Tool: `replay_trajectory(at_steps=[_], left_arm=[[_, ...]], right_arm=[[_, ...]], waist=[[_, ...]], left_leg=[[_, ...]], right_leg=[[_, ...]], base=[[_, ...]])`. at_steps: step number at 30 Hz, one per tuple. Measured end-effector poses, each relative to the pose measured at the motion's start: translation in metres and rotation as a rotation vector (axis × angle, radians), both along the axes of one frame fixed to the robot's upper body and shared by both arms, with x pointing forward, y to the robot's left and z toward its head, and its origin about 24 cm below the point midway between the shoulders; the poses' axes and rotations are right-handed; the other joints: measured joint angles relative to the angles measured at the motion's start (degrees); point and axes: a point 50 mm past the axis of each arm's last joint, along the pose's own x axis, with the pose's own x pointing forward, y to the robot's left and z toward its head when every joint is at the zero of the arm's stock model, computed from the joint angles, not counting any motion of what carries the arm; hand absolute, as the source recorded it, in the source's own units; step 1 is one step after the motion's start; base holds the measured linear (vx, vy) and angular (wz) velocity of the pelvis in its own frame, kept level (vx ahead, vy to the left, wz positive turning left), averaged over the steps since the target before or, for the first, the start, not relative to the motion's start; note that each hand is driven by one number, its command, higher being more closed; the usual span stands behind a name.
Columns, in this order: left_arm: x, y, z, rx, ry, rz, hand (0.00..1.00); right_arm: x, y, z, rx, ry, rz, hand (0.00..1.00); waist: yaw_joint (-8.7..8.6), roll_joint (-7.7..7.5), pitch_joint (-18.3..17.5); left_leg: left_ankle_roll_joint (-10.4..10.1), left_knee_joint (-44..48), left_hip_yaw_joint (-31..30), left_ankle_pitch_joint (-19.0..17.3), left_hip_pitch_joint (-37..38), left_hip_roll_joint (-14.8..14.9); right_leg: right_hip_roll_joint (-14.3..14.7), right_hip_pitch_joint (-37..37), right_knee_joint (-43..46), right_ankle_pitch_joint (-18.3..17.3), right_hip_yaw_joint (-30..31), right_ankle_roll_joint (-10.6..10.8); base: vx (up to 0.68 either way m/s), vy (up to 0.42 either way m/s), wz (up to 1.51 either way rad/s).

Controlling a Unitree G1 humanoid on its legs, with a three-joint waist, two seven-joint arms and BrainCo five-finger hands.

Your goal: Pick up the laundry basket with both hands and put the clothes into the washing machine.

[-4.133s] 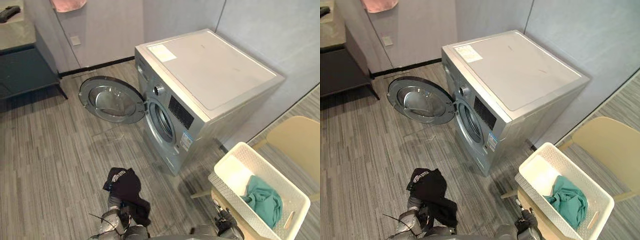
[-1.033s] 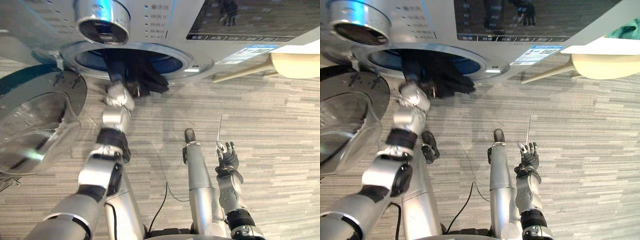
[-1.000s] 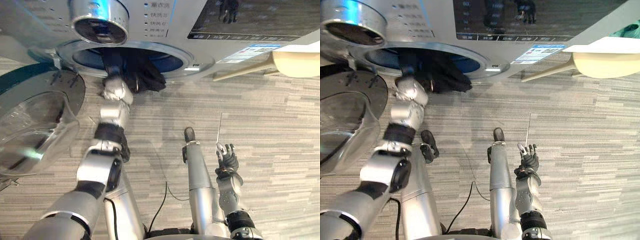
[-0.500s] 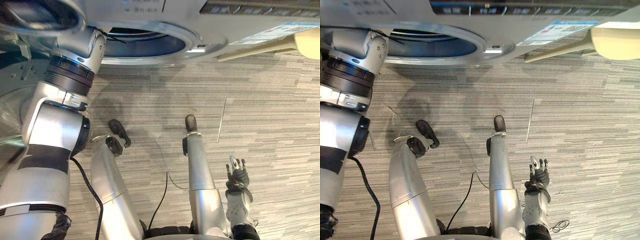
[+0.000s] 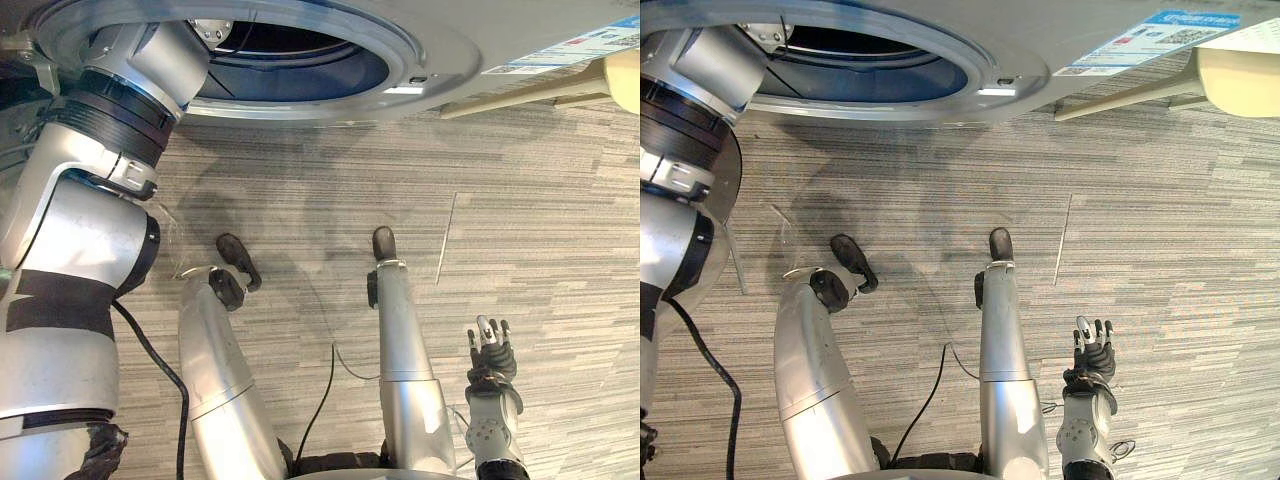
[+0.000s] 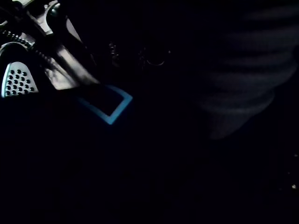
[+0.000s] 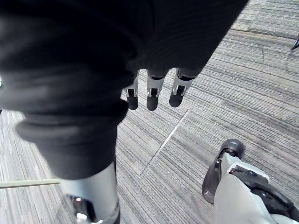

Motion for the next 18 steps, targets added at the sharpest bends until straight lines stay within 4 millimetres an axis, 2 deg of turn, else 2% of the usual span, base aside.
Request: replay_trajectory(at_steps=[4, 7, 8, 10, 11, 12, 13, 14, 15, 17, 18], left_arm=[[0.019, 0.010, -0.014, -0.166, 0.210, -0.082, 0.00], [0.036, 0.009, -0.047, -0.356, 0.352, -0.213, 0.00], [0.042, 0.008, -0.064, -0.431, 0.405, -0.257, 0.00], [0.055, 0.002, -0.116, -0.739, 0.577, -0.456, 0.00], [0.057, -0.001, -0.127, -0.822, 0.611, -0.507, 0.00], [0.059, -0.001, -0.150, -1.013, 0.661, -0.615, 0.00], [0.059, -0.004, -0.169, -1.110, 0.687, -0.671, 0.00], [0.057, -0.005, -0.196, -1.203, 0.719, -0.709, 0.00], [0.056, -0.005, -0.211, -1.246, 0.740, -0.715, 0.00], [0.048, 0.000, -0.269, -1.468, 0.808, -0.712, 0.00], [0.045, 0.002, -0.282, -1.518, 0.819, -0.711, 0.00]], right_arm=[[-0.003, 0.011, -0.012, 0.044, 0.059, 0.042, 0.00], [-0.007, 0.021, -0.021, 0.083, 0.105, 0.062, 0.00], [-0.006, 0.025, -0.022, 0.088, 0.113, 0.076, 0.00], [-0.004, 0.031, -0.023, 0.095, 0.127, 0.107, 0.00], [-0.002, 0.031, -0.022, 0.094, 0.127, 0.108, 0.00], [0.002, 0.032, -0.020, 0.088, 0.125, 0.109, 0.00], [0.004, 0.032, -0.018, 0.080, 0.126, 0.106, 0.00], [0.005, 0.030, -0.016, 0.070, 0.122, 0.103, 0.00], [0.006, 0.030, -0.015, 0.066, 0.123, 0.101, 0.00], [0.013, 0.029, -0.011, 0.047, 0.116, 0.110, 0.00], [0.014, 0.030, -0.010, 0.043, 0.114, 0.113, 0.00]], waist=[[-0.44, 0.00, 0.00], [-0.33, 0.00, 0.00], [-0.12, 0.00, 0.00], [-0.15, 0.00, -0.01], [-0.10, 0.00, -0.01], [-0.16, 0.02, -0.01], [-0.20, 0.02, -0.01], [-0.32, 0.02, -0.01], [-0.29, 0.02, -0.01], [-0.12, 0.07, -0.10], [-0.07, 0.05, -0.12]], left_leg=[[0.05, -0.56, -0.82, 0.39, 0.17, 0.04], [-0.03, -1.46, -1.14, 0.44, 1.56, -0.21], [-0.08, -1.92, -1.09, 0.48, 2.28, -0.25], [-0.39, -3.15, -1.14, 0.67, 4.37, -1.06], [-0.47, -3.52, -1.18, 0.74, 4.81, -1.13], [-0.57, -4.10, -1.56, 0.90, 5.74, -1.33], [-0.64, -4.54, -1.66, 0.94, 6.78, -1.58], [-0.77, -5.40, -1.56, 1.02, 8.79, -2.18], [-0.81, -5.88, -1.52, 1.04, 9.91, -2.20], [-1.43, -8.60, -1.05, 1.69, 15.09, -3.03], [-1.56, -9.60, -0.86, 2.00, 16.46, -3.24]], right_leg=[[0.05, 1.31, -1.31, 0.05, -0.79, 0.10], [-0.23, 3.25, -2.52, 0.06, -1.41, 0.09], [-0.29, 4.00, -2.90, 0.06, -1.49, 0.08], [-1.09, 6.04, -3.57, 0.05, -2.19, 0.06], [-1.19, 6.60, -3.89, 0.05, -2.41, 0.06], [-1.31, 7.91, -4.61, 0.04, -2.88, 0.04], [-1.53, 8.99, -4.85, 0.03, -3.14, 0.01], [-2.18, 10.64, -4.90, -0.08, -3.50, -0.18], [-2.34, 11.65, -5.10, -0.09, -3.63, -0.22], [-3.28, 16.51, -6.96, -0.42, -4.54, -0.87], [-3.54, 17.71, -7.55, -0.48, -4.68, -1.00]], base=[[0.00, 0.058, 0.02], [0.03, 0.073, 0.08], [0.04, 0.036, 0.10], [0.06, 0.035, 0.18], [0.08, 0.037, 0.17], [0.07, 0.029, 0.14], [0.10, 0.019, 0.24], [0.07, 0.006, 0.23], [0.09, -0.023, 0.25], [0.06, -0.048, 0.25], [0.06, -0.069, 0.35]])
